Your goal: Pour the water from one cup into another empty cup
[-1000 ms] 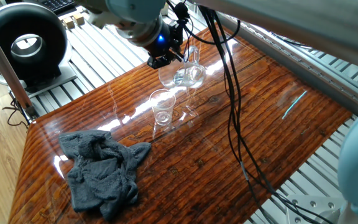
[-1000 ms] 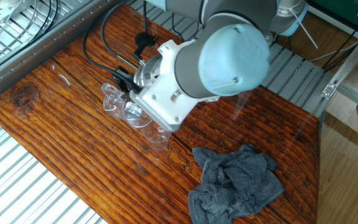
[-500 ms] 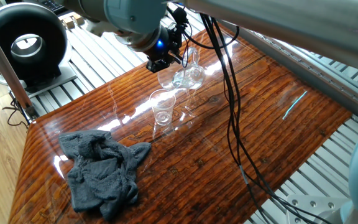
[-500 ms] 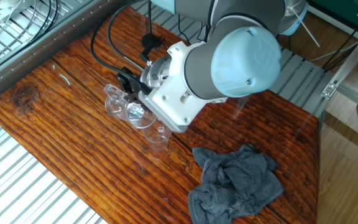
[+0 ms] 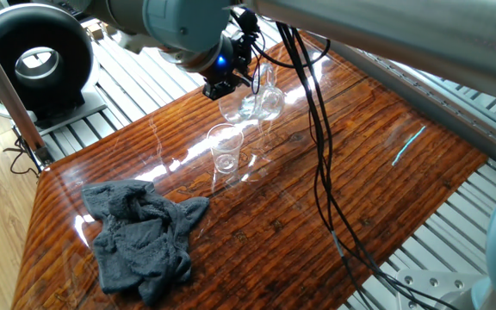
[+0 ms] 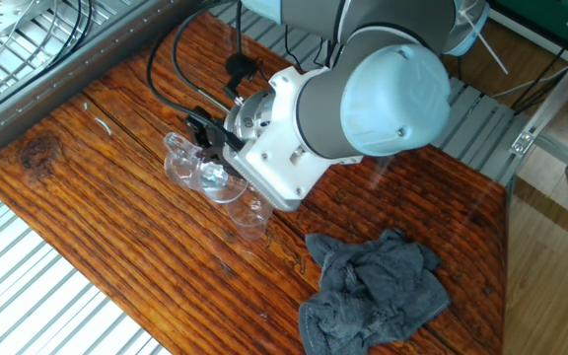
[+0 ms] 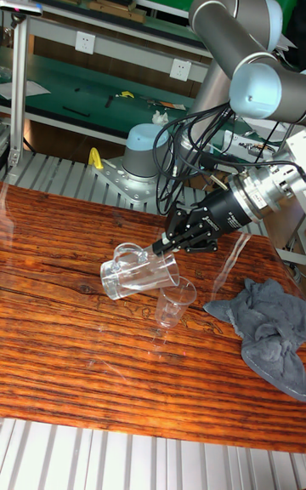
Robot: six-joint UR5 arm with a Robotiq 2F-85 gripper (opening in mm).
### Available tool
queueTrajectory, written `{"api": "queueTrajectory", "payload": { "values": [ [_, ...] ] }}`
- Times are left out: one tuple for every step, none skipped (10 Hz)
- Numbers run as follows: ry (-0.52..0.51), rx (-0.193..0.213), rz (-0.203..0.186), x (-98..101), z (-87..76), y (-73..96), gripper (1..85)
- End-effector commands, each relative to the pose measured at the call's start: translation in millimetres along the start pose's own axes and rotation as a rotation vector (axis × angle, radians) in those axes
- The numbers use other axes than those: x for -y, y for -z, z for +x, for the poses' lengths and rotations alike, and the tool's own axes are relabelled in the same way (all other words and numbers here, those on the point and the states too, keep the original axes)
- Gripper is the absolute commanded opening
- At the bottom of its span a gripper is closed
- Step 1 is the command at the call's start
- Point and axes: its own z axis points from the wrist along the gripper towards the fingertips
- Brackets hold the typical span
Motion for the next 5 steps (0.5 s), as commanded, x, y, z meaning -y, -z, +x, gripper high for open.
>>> {"api": "queueTrajectory", "payload": {
  "values": [
    [0.034, -0.002, -0.036, -8.9, 0.7, 0.1, 1.0],
    [0.062, -0.002, -0.044, -10.9, 0.9, 0.2, 1.0],
    [0.082, 0.008, -0.030, -7.3, -1.8, 0.1, 1.0],
    [0.101, 0.026, 0.000, 0.2, -6.8, 0.0, 1.0],
    [0.107, 0.031, 0.010, 2.8, -8.0, 0.1, 1.0]
  ]
}}
